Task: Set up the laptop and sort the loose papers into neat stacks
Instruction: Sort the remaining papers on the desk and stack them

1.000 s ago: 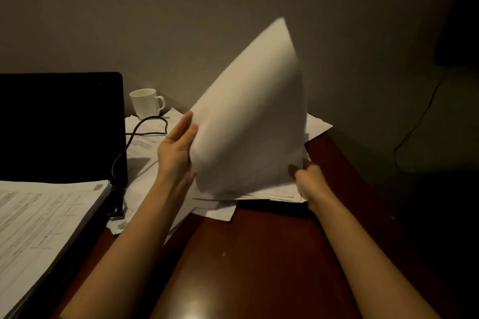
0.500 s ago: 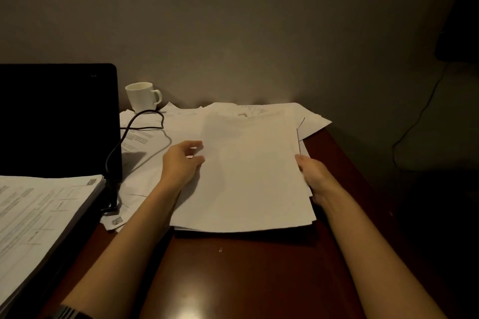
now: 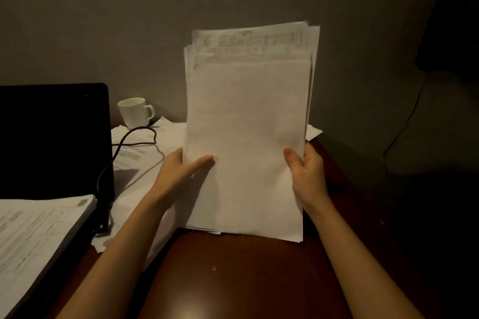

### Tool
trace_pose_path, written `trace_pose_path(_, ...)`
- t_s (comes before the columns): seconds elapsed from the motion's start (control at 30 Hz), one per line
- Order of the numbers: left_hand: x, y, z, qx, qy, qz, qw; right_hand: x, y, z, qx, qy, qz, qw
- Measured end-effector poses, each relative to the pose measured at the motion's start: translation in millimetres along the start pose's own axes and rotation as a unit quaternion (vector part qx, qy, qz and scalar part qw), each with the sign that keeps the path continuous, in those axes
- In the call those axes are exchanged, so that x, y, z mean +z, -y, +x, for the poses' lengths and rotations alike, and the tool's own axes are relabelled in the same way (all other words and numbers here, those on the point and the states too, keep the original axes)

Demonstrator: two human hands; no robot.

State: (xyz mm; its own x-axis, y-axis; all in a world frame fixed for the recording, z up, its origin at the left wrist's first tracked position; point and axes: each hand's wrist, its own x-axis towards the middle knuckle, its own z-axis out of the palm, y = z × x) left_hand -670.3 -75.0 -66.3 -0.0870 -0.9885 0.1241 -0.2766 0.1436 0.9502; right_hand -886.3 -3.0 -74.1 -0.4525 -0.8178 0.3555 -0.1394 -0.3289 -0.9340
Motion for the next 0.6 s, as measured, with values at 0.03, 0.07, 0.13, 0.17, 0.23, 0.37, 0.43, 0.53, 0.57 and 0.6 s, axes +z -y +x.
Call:
trace_pose_path(0.03, 3, -6, -4, 0.032, -0.012, -0.032, 0.999, -1, 6, 1, -0.037, -0.021, -0.017, 0.999)
trace_pose_path(0.07, 6, -11, -7, 0.066, -0.031, -0.065, 0.995, -3, 10, 2, -0.076, -0.045, -0.044, 0.995)
trace_pose_path(0.13, 15, -23, -14, 0.132, -0.073, -0.094, 0.984, -5, 19, 4, -0.149, -0.090, -0.098, 0.980)
trace_pose_path(0.17, 19, -27, -18, 0.158, -0.092, -0.088, 0.979, -5, 23, 4, -0.178, -0.110, -0.115, 0.971)
trace_pose_path(0.23, 28, -33, -24, 0.191, -0.124, -0.070, 0.971, -3, 25, 5, -0.219, -0.143, -0.145, 0.954)
trace_pose_path(0.37, 38, -31, -30, 0.197, -0.160, -0.063, 0.965, -4, 25, 1, -0.253, -0.174, -0.197, 0.931)
trace_pose_path(0.43, 35, -29, -29, 0.185, -0.155, -0.072, 0.968, -4, 26, -1, -0.212, -0.138, -0.170, 0.953)
trace_pose_path(0.53, 28, -28, -26, 0.184, -0.133, -0.110, 0.968, -5, 24, -5, -0.161, -0.093, -0.116, 0.976)
trace_pose_path(0.57, 27, -28, -26, 0.189, -0.129, -0.107, 0.968, -4, 26, -7, -0.166, -0.083, -0.110, 0.976)
trace_pose_path(0.6, 27, -27, -26, 0.189, -0.123, -0.099, 0.969, -4, 25, -8, -0.172, -0.075, -0.107, 0.976)
